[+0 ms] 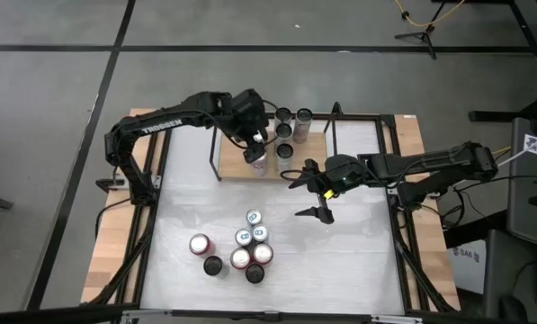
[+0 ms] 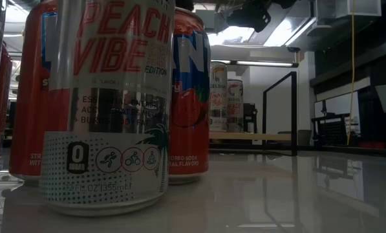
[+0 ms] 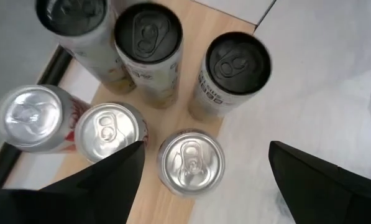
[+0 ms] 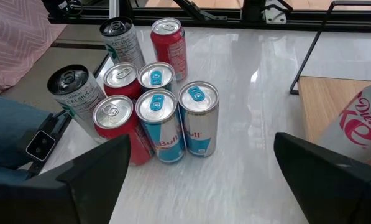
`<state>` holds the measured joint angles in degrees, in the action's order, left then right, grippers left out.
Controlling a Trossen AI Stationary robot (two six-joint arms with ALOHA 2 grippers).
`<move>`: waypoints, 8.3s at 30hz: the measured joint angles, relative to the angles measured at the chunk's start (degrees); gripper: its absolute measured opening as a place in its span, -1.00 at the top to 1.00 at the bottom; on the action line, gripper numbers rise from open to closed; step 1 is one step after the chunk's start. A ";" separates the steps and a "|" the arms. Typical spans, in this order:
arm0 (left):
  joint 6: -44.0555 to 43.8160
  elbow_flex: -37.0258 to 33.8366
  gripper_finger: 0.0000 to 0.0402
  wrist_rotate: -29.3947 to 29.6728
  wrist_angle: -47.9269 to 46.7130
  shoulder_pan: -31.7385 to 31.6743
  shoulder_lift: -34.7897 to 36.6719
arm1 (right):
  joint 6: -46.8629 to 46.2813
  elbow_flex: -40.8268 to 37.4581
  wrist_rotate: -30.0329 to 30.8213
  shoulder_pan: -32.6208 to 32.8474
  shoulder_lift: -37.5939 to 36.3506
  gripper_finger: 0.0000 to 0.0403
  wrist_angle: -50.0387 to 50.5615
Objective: Place canned beverage on shelf
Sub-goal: Put the blue soda can onto the shelf
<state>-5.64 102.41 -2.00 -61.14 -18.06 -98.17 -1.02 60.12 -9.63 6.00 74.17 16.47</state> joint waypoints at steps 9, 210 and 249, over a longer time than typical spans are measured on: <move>2.19 11.07 -0.67 2.79 -8.70 3.34 0.00 | -0.01 0.00 0.00 0.00 0.00 -0.94 0.30; 28.31 -37.58 -0.19 -7.02 36.41 18.44 6.03 | -6.19 -0.02 0.15 0.02 -0.02 -0.94 -2.91; 19.62 -25.42 -0.62 -0.10 19.96 18.34 11.32 | -2.61 8.92 -0.22 -0.02 0.24 -0.94 -4.09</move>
<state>13.98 76.98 -2.10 -41.18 0.27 -86.85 -3.62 69.04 -9.85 5.98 74.41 12.38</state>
